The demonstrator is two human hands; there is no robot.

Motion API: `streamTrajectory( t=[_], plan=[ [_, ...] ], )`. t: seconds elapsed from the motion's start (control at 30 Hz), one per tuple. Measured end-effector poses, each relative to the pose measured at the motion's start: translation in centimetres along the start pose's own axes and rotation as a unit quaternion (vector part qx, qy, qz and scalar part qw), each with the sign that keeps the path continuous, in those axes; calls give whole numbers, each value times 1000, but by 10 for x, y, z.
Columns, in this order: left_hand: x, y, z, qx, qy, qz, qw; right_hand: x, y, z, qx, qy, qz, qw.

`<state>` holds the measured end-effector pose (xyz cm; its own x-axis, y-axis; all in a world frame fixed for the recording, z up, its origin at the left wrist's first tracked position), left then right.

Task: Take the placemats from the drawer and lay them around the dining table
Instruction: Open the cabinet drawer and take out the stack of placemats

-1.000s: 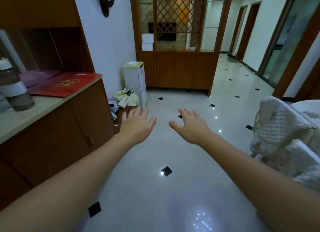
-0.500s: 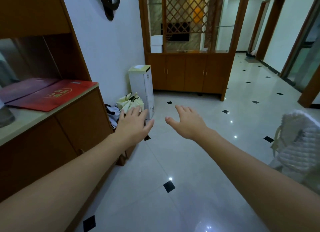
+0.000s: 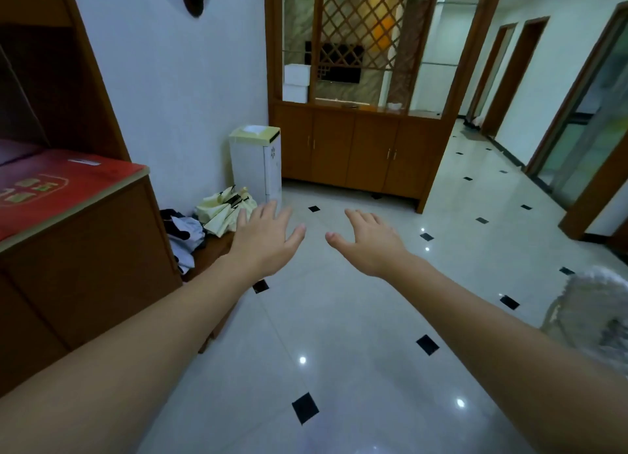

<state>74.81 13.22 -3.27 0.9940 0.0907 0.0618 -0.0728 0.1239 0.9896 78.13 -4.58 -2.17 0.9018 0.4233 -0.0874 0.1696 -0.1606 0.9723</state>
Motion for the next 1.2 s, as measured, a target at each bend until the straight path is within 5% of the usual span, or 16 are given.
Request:
streamTrajectory(
  t=[0.23, 0.5, 0.93, 1.2],
  plan=[
    [92, -13, -44, 13, -1, -23, 1000, 104, -5, -10, 9, 6, -15, 1000],
    [174, -41, -101, 37, 92, -20, 995, 210, -17, -3, 31, 34, -36, 998],
    [355, -62, -40, 106, 34, -2, 994, 398, 13, 107, 59, 74, -49, 994],
    [420, -64, -56, 74, 91, -5, 993, 484, 10, 108, 58, 110, -77, 989]
  ],
)
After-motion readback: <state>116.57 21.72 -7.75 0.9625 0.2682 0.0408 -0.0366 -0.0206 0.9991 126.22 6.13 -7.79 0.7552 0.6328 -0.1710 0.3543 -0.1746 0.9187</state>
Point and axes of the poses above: each hand's wrist, its own x-axis towards the middle knuckle, its own y-axis out of the back of the hand, z = x × y, the point moved 7 cm from there along x, towards the middle knuckle, and after that the axes turned 12 degrees about -z, right-handed, at the moved point
